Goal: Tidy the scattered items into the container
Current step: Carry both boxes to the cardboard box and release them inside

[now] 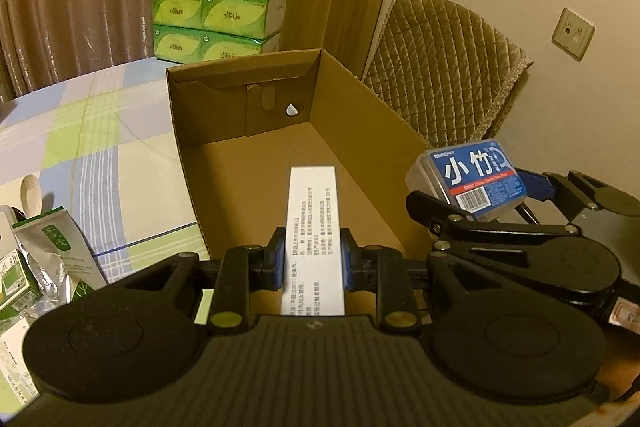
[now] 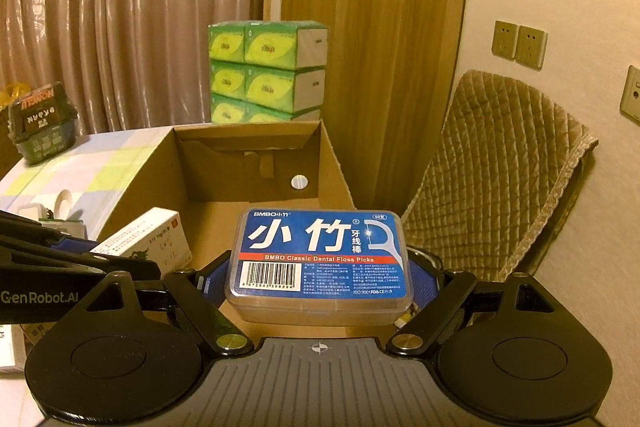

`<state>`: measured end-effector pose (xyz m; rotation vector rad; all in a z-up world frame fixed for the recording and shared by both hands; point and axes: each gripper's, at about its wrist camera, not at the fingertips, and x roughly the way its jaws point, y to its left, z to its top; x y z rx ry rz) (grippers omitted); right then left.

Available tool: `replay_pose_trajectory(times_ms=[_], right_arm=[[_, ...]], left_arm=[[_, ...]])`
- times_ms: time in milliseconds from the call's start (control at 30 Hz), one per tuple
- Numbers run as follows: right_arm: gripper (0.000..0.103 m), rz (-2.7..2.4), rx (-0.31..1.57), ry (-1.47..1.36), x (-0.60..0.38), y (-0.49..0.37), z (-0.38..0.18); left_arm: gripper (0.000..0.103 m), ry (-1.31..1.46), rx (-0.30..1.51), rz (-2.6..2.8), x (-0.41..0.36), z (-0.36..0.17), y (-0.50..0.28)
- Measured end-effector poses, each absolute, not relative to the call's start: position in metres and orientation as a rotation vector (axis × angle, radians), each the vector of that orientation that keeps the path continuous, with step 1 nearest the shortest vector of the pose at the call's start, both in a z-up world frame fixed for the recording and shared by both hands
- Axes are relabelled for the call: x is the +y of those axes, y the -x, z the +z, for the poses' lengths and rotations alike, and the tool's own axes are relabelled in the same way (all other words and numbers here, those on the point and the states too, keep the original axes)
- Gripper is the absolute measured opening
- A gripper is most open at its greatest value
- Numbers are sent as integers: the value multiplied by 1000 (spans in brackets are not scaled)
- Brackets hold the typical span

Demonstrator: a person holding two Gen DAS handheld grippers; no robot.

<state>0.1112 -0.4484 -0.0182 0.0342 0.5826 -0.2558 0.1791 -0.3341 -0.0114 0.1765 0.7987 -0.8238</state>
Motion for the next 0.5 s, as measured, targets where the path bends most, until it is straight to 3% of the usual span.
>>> replay_pose_trajectory(times_ms=[500], right_arm=[[83,-247,592,-27,-445,-114,-21]], left_arm=[[25,-129,773,-756,-298,-4,-183]])
